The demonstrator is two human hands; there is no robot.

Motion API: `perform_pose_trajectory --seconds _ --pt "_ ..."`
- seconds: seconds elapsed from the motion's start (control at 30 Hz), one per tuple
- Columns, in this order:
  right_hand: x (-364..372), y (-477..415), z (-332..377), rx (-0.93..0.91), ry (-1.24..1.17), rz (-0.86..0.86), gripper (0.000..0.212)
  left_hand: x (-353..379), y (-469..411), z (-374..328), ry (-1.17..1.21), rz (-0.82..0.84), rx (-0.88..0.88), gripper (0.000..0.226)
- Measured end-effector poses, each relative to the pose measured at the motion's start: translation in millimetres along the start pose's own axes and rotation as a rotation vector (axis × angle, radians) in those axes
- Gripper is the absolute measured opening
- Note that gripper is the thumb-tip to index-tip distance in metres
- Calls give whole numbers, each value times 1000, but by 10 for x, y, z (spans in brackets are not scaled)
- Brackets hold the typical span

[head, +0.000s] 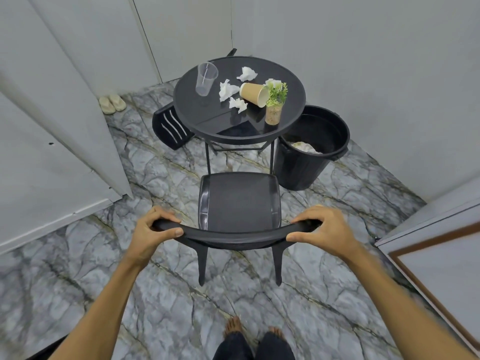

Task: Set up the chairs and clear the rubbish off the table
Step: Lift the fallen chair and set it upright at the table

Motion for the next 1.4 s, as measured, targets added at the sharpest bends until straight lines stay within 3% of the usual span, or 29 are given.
perform_pose_trajectory --seconds 0.27,0.47,0.6,1.1,1.27,1.4 --pt "-53 75 16 -9 -1 -26 37 78 17 -5 22 9 37 34" --pt "-76 95 -18 17 22 -46 40 90 9 37 34 -5 54 49" --pt "-62 93 -20 40 32 -36 40 98 10 -10 48 37 22 31" --pt "20 207 -206 210 -111 -6 43 189 178 -407 -148 164 65 27" --pt "-14 232 -164 170 -11 -6 37 280 271 -517 -266 148 137 26" --pt "-55 241 -10 83 23 -18 36 292 346 -514 -221 95 129 27"
Point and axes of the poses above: each hand's wrist, its own y-axis away from the middle knuckle, its own x-axis out of the palm, z = x × y, the point moved 9 cm from there along -y, towards the middle knuckle, and after that the axes turned 2 degrees about x, right-handed, at the moved point
